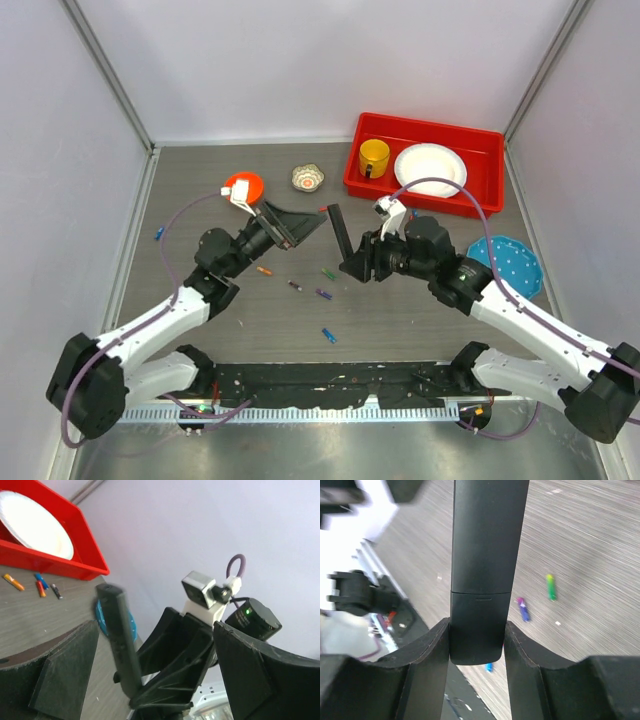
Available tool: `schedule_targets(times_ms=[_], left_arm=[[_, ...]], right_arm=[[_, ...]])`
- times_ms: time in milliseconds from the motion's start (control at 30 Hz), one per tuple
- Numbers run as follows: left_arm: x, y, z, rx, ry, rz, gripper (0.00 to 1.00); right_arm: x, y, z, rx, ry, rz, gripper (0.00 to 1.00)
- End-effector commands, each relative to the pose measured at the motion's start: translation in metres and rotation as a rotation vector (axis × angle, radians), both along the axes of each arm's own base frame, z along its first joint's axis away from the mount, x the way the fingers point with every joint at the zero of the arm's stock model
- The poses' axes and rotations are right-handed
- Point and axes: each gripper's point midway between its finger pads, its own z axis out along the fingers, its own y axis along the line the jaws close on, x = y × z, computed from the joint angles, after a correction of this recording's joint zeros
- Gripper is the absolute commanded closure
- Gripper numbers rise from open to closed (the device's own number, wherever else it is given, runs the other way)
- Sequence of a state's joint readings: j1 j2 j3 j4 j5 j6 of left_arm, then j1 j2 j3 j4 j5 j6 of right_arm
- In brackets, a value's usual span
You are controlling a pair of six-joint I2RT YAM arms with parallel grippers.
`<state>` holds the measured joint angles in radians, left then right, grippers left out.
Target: Load the batteries into the remote control
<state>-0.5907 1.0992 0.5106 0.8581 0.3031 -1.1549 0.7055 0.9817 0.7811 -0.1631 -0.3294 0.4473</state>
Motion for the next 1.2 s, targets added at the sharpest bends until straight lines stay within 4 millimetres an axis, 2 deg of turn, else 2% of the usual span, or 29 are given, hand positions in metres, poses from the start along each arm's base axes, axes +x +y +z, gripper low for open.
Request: schedule_targets(times_ms=[0,33,100,133,200,233,267,367,500,900,1167], left_arm=[[0.011,0.004,-0.020,0.307,0.040,0.139,0.02],[0.011,0.004,-0.028,0.350,0.071,0.161,0.03],[0.011,0.001,-0.026,0.384,0.067,0.167,0.05],[0.009,-0.003,-0.037,0.420,0.092,0.161,0.07],[0.007,-0.010,-0.037,0.447,0.097,0.151,0.10],[0.001,-0.017,-0.043,0.474,0.102,0.127,0.12],[0.004,-0.018,-0.049,0.496,0.117,0.151,0.13],[0.002,-0.030,-0.063,0.519,0.149,0.139,0.18],[0.000,-0.044,-0.071,0.506,0.171,0.114,0.23],[0.006,-0.079,-0.055,0.431,0.112,0.086,0.30],[0.017,-0.094,-0.066,0.473,0.116,0.097,0.47]], right_arm=[[0.016,-0.039,-0.022,-0.284,-0.086,-0.158,0.79],[0.014,-0.039,-0.021,-0.291,-0.094,-0.157,0.79],[0.018,-0.043,-0.020,-0.318,-0.114,-0.190,0.79],[0.018,-0.044,-0.021,-0.324,-0.114,-0.193,0.79],[0.017,-0.042,-0.019,-0.326,-0.121,-0.194,0.79],[0.017,-0.042,-0.018,-0.328,-0.121,-0.194,0.79],[0.016,-0.040,-0.018,-0.325,-0.121,-0.190,0.79],[0.016,-0.038,-0.014,-0.312,-0.125,-0.194,0.79],[0.014,-0.034,-0.013,-0.304,-0.126,-0.187,0.79],[0.009,-0.030,-0.016,-0.298,-0.110,-0.164,0.79],[0.008,-0.026,-0.020,-0.296,-0.103,-0.155,0.79]])
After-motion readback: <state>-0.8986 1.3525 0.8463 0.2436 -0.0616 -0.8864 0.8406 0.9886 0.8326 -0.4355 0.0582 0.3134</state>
